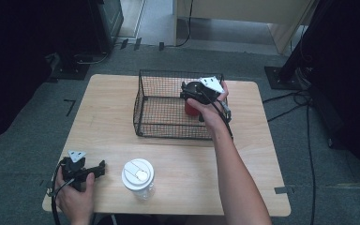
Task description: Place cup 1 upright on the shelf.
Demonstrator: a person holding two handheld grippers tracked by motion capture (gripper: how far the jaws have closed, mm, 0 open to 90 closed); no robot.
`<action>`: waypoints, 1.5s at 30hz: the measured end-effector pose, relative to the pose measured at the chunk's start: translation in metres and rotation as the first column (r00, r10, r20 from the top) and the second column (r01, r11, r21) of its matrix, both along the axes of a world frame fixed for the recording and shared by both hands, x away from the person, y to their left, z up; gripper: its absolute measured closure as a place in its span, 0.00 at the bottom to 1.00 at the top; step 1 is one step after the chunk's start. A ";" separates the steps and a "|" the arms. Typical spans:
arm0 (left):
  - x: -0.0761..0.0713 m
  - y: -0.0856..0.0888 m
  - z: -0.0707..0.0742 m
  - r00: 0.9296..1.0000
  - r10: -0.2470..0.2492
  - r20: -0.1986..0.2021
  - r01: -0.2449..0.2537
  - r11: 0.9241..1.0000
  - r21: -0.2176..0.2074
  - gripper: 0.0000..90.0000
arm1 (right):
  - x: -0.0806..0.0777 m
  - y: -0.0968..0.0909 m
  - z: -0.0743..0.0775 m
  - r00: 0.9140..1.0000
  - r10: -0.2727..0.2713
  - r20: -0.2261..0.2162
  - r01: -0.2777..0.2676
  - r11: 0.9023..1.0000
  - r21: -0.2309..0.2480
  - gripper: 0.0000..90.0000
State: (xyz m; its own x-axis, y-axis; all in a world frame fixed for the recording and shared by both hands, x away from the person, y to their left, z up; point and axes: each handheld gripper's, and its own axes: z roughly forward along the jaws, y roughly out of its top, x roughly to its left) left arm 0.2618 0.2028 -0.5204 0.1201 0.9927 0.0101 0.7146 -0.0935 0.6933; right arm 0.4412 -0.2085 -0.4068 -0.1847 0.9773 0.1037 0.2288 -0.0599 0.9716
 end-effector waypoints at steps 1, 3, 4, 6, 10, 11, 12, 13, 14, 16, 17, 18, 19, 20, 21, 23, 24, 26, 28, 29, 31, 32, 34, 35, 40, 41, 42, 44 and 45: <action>0.000 0.000 0.000 1.000 0.000 -0.001 0.000 1.000 0.001 0.00 | -0.001 0.000 0.001 1.000 0.000 0.000 0.000 1.000 -0.001 0.00; 0.000 0.000 0.000 1.000 0.000 -0.001 0.000 1.000 0.000 0.00 | -0.003 -0.001 0.003 1.000 -0.001 -0.001 0.001 1.000 -0.002 0.00; 0.000 0.000 0.000 1.000 0.000 0.000 0.000 1.000 0.000 0.00 | -0.003 -0.001 0.003 1.000 -0.001 -0.001 0.001 1.000 -0.002 0.00; 0.000 0.000 0.000 1.000 0.000 -0.001 0.000 1.000 0.001 0.00 | -0.005 -0.002 0.005 1.000 -0.005 0.000 0.005 1.000 0.008 0.00; 0.000 0.000 0.000 1.000 0.000 -0.001 0.000 1.000 0.000 0.00 | -0.012 -0.003 0.009 1.000 -0.001 0.005 0.001 1.000 0.016 0.00; 0.000 0.000 0.000 1.000 0.000 -0.001 0.000 1.000 0.001 0.00 | -0.014 -0.003 0.010 1.000 0.002 0.007 -0.002 1.000 0.017 0.00; 0.000 0.000 0.000 1.000 0.000 -0.001 0.000 1.000 0.001 0.00 | -0.016 -0.004 0.011 1.000 0.004 0.012 -0.004 1.000 0.016 0.00; 0.000 0.000 0.000 1.000 0.000 -0.001 0.000 1.000 0.001 0.00 | -0.019 -0.005 0.013 1.000 0.003 0.020 -0.003 1.000 0.010 0.00; 0.000 0.000 0.000 1.000 0.000 0.000 0.000 1.000 0.000 0.00 | -0.019 -0.005 0.013 1.000 0.003 0.020 -0.003 1.000 0.010 0.00; 0.000 0.000 0.000 1.000 0.000 -0.001 0.000 1.000 0.000 0.00 | -0.022 -0.006 0.015 1.000 0.008 0.025 -0.008 1.000 0.012 0.00; 0.000 0.000 0.000 1.000 0.000 -0.001 0.000 1.000 0.000 0.00 | -0.024 -0.006 0.016 0.999 0.008 0.031 -0.009 1.000 0.008 0.00; 0.000 0.000 0.000 1.000 0.000 -0.001 0.000 1.000 0.000 0.00 | -0.026 -0.007 0.018 0.999 0.011 0.037 -0.011 1.000 0.004 0.00; 0.000 0.000 0.000 1.000 0.000 -0.001 0.000 1.000 0.001 0.00 | -0.028 -0.007 0.020 0.999 0.013 0.044 -0.013 1.000 0.003 0.00; 0.000 0.000 0.000 1.000 0.000 -0.001 0.000 1.000 0.000 0.00 | -0.030 -0.007 0.021 0.999 0.014 0.044 -0.014 1.000 0.003 0.00; 0.000 0.000 0.000 1.000 0.000 -0.001 0.000 1.000 0.001 0.00 | -0.030 -0.007 0.021 0.999 0.014 0.044 -0.014 1.000 0.003 0.00; 0.000 0.000 0.000 1.000 0.000 -0.002 0.000 1.000 0.001 0.00 | -0.032 -0.008 0.023 0.999 0.013 0.050 -0.013 1.000 -0.003 0.00; 0.001 0.000 0.000 1.000 0.000 -0.002 0.000 1.000 0.001 0.00 | -0.034 -0.009 0.023 0.999 0.014 0.049 -0.014 1.000 0.000 0.00; 0.001 -0.001 0.000 1.000 -0.003 -0.002 0.003 1.000 0.001 0.00 | -0.037 -0.009 0.024 0.999 0.017 0.051 -0.016 1.000 -0.006 0.00; 0.001 -0.001 0.000 1.000 -0.002 -0.002 0.002 1.000 0.001 0.00 | -0.042 -0.010 0.025 0.998 0.022 0.054 -0.022 1.000 0.001 0.00; 0.001 0.000 0.000 1.000 -0.003 -0.002 0.003 1.000 0.002 0.00 | -0.044 -0.010 0.025 0.998 0.024 0.054 -0.025 1.000 0.005 0.00; 0.001 -0.001 0.000 1.000 -0.003 -0.002 0.003 1.000 0.002 0.00 | -0.051 -0.010 0.026 0.998 0.031 0.056 -0.031 1.000 -0.002 0.00; 0.001 0.000 0.000 1.000 -0.003 -0.002 0.003 1.000 0.002 0.00 | -0.051 -0.010 0.026 0.998 0.031 0.056 -0.031 1.000 -0.002 0.00; 0.001 0.000 0.000 1.000 -0.003 -0.002 0.003 1.000 0.002 0.00 | -0.056 -0.010 0.026 0.998 0.037 0.052 -0.037 0.999 -0.004 0.00; 0.001 0.000 0.000 1.000 -0.003 -0.002 0.003 1.000 0.002 0.00 | -0.058 -0.010 0.025 0.998 0.039 0.051 -0.039 0.999 -0.008 0.00; 0.001 0.000 0.000 1.000 -0.003 -0.002 0.003 1.000 0.002 0.00 | -0.075 -0.007 0.022 0.996 0.072 0.055 -0.072 0.997 -0.005 0.00; 0.001 0.000 0.000 1.000 -0.003 -0.002 0.003 1.000 0.001 0.00 | -0.075 -0.007 0.022 0.996 0.072 0.055 -0.072 0.997 -0.005 0.00; 0.001 -0.001 0.000 1.000 -0.002 -0.001 0.002 1.000 0.001 0.00 | -0.078 -0.006 0.021 0.996 0.076 0.054 -0.076 0.997 -0.014 0.00; 0.001 0.000 0.000 1.000 -0.003 -0.002 0.003 1.000 0.001 0.00 | -0.085 -0.003 0.018 0.995 0.090 0.054 -0.089 0.996 -0.019 0.00; 0.001 0.000 0.000 1.000 -0.003 -0.002 0.003 1.000 0.001 0.00 | -0.087 -0.002 0.017 0.994 0.095 0.053 -0.094 0.995 -0.023 0.00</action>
